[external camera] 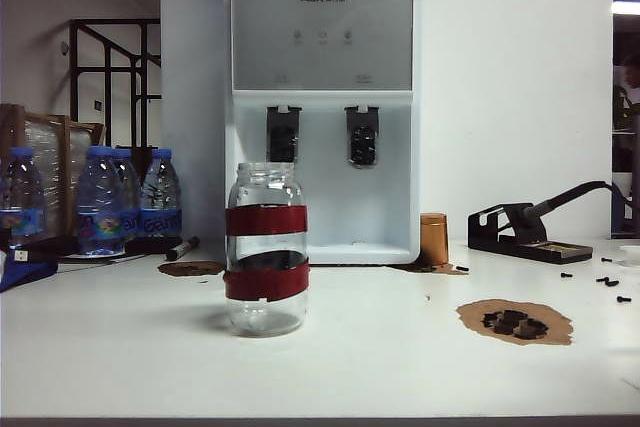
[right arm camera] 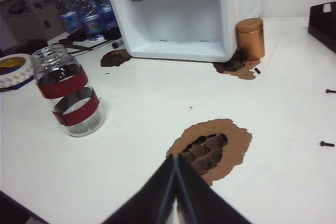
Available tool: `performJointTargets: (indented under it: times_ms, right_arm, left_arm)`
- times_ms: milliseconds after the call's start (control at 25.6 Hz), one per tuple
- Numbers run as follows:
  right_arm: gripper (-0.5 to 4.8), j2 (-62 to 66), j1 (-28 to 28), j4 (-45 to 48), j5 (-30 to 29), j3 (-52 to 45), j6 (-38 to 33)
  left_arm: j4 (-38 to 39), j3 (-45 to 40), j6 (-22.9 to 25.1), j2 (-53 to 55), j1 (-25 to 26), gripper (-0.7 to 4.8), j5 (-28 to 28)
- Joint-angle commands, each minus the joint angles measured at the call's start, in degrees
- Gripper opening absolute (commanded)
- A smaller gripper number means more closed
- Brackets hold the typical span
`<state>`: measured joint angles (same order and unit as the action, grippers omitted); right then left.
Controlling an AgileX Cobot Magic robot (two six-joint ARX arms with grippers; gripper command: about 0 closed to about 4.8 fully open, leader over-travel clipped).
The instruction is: Pick up the water bottle with two loops of red belts, then reach the front water dispenser and gently press the gray-black baffle horizontally to get a little water.
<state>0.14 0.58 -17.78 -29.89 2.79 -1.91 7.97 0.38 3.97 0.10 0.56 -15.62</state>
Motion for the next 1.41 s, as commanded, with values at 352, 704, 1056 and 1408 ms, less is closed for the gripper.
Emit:
performJointTargets:
  times_ms: [352, 704, 1056, 1408]
  right_arm:
    - [0.08, 0.0, -0.13, 0.37, -2.6, 0.15, -0.83]
    - [0.07, 0.0, -0.13, 1.75, -2.6, 0.15, -5.97]
    - [-0.03, 0.0, -0.13, 1.05, -1.75, 7.32, -15.58]
    - [-0.03, 0.0, -0.13, -3.61, -2.69, 19.69, -19.19]
  left_arm:
    - [-11.63, 0.59, -1.6, -0.02, -0.02, 0.02, -0.33]
    - [-24.9, 17.38, -15.76, 10.75, -0.07, 0.97, -13.9]
    - [-56.83, 26.23, -18.78, 59.84, -10.21, 3.88, -23.28]
    - [-59.71, 26.25, -5.97, 78.44, -15.04, 4.79, -27.5]
